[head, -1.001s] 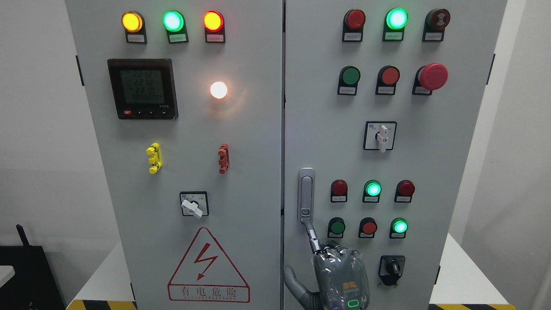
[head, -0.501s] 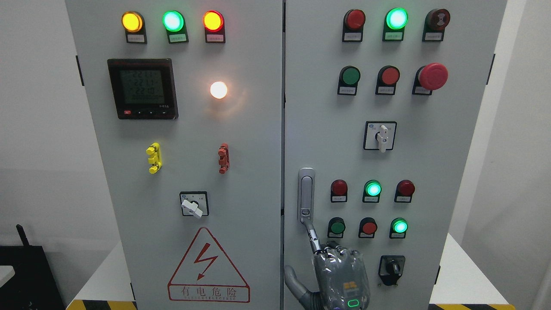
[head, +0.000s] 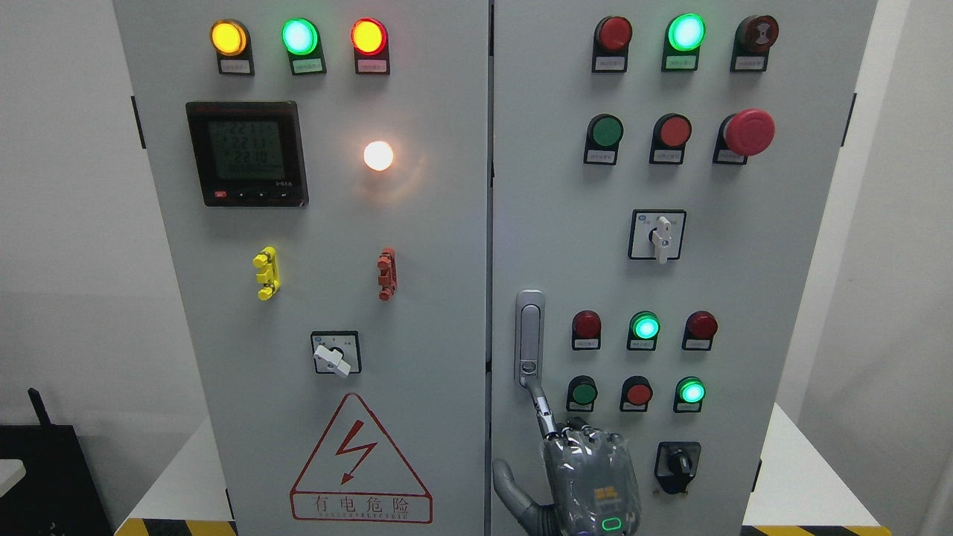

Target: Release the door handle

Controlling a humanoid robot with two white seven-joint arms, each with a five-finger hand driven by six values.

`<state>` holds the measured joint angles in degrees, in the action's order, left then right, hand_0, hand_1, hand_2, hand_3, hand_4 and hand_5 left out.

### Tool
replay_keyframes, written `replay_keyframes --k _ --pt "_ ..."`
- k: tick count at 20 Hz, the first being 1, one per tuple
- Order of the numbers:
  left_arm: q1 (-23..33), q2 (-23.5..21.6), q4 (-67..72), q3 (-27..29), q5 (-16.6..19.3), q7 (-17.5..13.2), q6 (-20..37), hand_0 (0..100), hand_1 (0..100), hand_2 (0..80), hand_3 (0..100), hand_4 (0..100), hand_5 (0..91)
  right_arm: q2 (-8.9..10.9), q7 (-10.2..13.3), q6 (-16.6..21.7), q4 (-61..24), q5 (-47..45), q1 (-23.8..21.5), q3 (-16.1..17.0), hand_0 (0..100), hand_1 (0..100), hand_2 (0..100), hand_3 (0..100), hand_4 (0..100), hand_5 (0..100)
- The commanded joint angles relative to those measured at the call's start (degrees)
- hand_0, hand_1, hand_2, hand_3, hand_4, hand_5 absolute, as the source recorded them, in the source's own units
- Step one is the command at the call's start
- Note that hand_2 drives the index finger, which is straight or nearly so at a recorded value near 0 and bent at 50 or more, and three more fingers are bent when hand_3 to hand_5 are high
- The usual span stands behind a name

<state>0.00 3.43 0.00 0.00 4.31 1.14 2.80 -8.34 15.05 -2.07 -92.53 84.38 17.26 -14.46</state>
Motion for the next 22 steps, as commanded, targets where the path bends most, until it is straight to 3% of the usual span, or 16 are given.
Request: replay_keyframes --k 1,22 --pt "-0.2 0.0 0.5 0.1 0.0 0.0 0.0 12 39 0.0 0 0 0.0 -0.01 -0.4 0.0 0.0 0.1 -0.1 0.0 33 26 0 95 84 98" --pt "-0.2 0.1 0.5 0.1 0.0 0.0 0.0 12 39 0.0 0 0 0.0 -0.19 -1.3 0.0 0.1 0.2 -0.6 0.0 33 26 0 97 85 98"
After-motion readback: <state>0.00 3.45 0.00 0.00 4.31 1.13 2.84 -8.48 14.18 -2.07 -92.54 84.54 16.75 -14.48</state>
